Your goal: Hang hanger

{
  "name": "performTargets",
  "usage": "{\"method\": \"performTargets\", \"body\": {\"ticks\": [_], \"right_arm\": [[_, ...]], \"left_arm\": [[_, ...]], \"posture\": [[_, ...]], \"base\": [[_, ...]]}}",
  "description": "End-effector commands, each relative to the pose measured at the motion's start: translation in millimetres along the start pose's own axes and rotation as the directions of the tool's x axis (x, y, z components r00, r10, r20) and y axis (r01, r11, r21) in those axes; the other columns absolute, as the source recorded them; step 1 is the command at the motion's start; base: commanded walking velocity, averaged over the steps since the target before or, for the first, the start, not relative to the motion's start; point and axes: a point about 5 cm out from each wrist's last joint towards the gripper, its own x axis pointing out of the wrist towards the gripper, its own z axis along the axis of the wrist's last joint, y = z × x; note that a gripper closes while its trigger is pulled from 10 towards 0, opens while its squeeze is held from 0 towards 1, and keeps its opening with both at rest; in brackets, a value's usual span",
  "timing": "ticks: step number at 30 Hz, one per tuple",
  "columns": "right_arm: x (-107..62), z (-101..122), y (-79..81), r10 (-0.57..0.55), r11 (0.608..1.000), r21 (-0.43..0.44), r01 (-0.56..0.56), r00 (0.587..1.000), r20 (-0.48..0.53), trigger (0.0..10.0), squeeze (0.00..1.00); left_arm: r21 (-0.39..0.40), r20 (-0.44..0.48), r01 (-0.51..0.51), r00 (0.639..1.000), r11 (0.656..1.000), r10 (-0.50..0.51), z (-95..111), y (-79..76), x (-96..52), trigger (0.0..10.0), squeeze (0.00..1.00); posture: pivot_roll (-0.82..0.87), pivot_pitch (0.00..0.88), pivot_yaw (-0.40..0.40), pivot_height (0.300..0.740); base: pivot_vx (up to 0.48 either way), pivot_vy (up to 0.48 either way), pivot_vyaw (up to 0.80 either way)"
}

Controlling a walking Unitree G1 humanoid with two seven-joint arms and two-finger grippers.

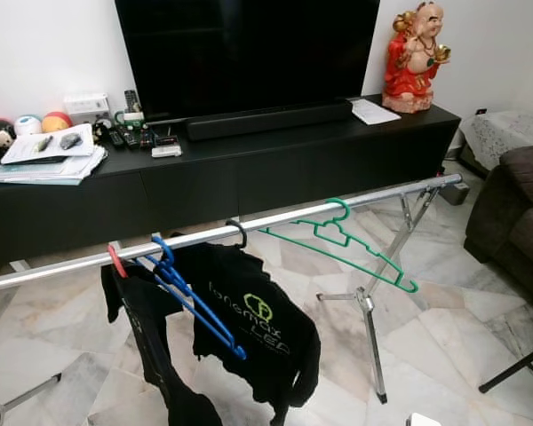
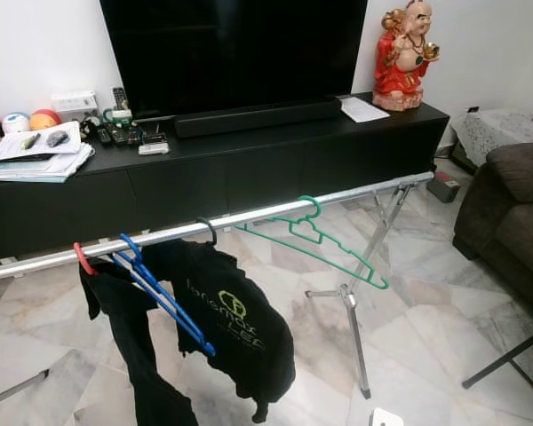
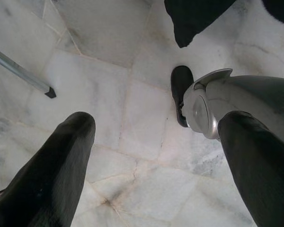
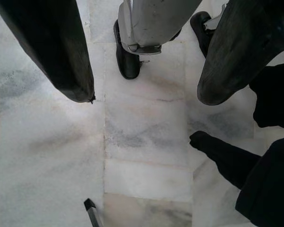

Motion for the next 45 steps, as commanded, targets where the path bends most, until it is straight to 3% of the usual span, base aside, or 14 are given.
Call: {"method": "performTargets", "body": {"ticks": [1,45], "right_arm": [[0.0,0.0,-0.4,-0.001,1.000,0.007,0.001,1.000,-0.005,10.0,0.00],[-0.3,-1.6,-1.0,0.001,1.000,-0.006,-0.001,1.000,-0.005,10.0,0.00]], "left_arm": [[0.025,-0.013,-0.011,1.000,1.000,0.012,-4.3,5.8,-1.5,10.0,0.00],[0.036,-0.016,-0.004,1.000,0.999,0.005,-4.8,4.3,-1.4,10.0,0.00]], "posture": [[-0.08,0.000,0.028,0.740],[-0.09,0.000,0.025,0.740]], "base": [[0.000,0.000,0.00],[0.000,0.000,0.00]]}}
